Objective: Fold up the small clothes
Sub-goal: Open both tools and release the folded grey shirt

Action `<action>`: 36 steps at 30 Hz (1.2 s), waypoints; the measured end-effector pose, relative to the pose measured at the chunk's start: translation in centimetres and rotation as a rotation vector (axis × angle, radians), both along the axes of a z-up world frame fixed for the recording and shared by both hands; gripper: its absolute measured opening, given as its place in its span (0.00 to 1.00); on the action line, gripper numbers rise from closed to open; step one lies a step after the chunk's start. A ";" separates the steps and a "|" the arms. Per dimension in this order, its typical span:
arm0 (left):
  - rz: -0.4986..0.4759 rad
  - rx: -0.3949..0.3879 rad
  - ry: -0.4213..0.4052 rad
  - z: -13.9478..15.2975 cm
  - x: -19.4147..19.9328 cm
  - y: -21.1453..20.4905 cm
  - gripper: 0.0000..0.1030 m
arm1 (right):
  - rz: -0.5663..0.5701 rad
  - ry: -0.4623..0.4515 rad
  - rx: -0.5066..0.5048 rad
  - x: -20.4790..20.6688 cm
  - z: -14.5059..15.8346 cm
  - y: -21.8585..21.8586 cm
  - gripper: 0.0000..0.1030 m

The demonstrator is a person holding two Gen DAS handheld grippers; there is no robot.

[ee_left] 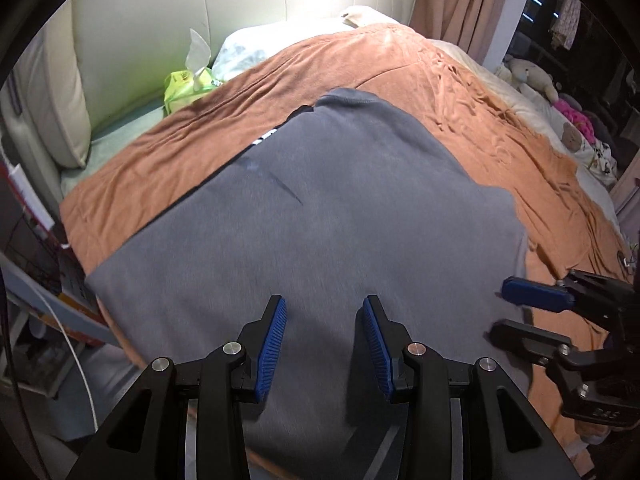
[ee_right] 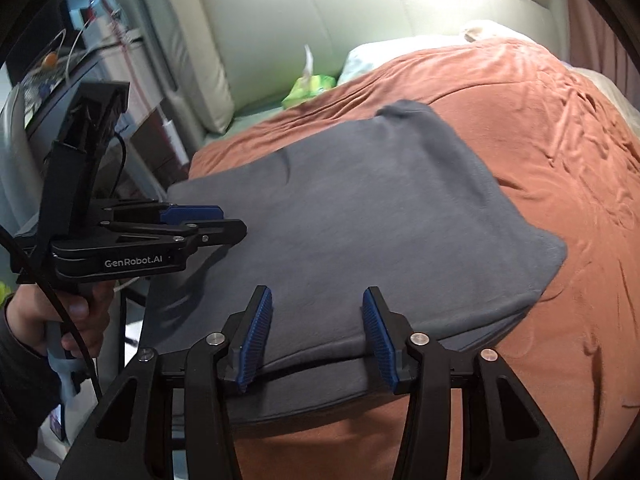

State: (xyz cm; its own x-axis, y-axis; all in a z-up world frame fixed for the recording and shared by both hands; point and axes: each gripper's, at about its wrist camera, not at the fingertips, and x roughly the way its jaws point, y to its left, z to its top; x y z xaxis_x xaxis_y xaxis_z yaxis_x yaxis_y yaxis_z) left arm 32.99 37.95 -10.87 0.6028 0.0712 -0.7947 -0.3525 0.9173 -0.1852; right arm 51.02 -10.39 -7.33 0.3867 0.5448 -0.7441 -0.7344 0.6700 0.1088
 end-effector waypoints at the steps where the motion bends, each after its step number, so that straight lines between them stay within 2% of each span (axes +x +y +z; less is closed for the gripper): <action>1: 0.007 -0.008 -0.014 0.0 -0.7 -0.3 0.41 | 0.014 -0.002 -0.007 -0.2 -0.2 0.1 0.34; 3: 0.016 -0.010 -0.030 -0.2 -2.0 -1.1 0.41 | 0.036 0.001 -0.025 -0.5 -0.8 -0.1 0.25; 6: 0.027 0.003 -0.042 -0.5 -3.2 -2.2 0.41 | 0.084 -0.007 -0.063 -0.9 -1.8 0.0 0.24; 11: 0.062 -0.051 -0.067 -1.1 -5.3 -3.3 0.41 | 0.076 0.012 -0.088 -0.5 -3.0 0.0 0.24; 15: 0.089 -0.096 -0.054 -1.8 -5.9 -3.6 0.41 | 0.051 0.019 -0.096 -0.6 -3.7 0.3 0.24; 24: 0.106 -0.126 -0.070 0.4 -7.5 -5.4 0.41 | -0.047 0.020 -0.099 -2.6 -0.6 -1.8 0.25; 26: 0.111 -0.123 -0.074 0.9 -7.9 -5.9 0.45 | -0.066 0.023 -0.088 -3.2 0.4 -2.8 0.26; 27: 0.113 -0.120 -0.075 1.2 -8.1 -6.2 0.48 | -0.073 0.017 -0.086 -3.6 0.9 -3.2 0.36; 28: 0.118 -0.114 -0.078 1.6 -8.5 -6.6 0.56 | -0.085 0.002 -0.086 -4.1 1.5 -3.8 0.43; 29: 0.124 -0.111 -0.082 2.0 -8.8 -6.9 0.64 | -0.095 -0.013 -0.083 -4.5 2.0 -4.2 0.58; 30: 0.127 -0.109 -0.088 2.3 -9.1 -7.1 0.68 | -0.106 -0.029 -0.078 -4.9 2.6 -4.7 0.70; 32: 0.133 -0.098 -0.114 3.3 -9.9 -7.9 0.83 | -0.129 -0.054 -0.059 -6.2 3.9 -5.8 0.80; 34: 0.140 -0.081 -0.129 4.2 -10.5 -8.6 0.94 | -0.145 -0.067 -0.040 -7.3 5.0 -7.1 0.84; 36: 0.146 -0.066 -0.143 5.0 -11.1 -9.2 0.99 | -0.168 -0.087 -0.038 -8.5 5.9 -8.1 0.99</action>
State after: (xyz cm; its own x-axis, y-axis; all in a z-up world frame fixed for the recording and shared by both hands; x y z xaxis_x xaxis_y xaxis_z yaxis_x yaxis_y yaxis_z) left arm 21.94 28.80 -5.87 0.6965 0.1171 -0.7080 -0.4471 0.8425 -0.3005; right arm 42.56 -18.46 -1.44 0.5337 0.4394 -0.7225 -0.6176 0.7862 0.0218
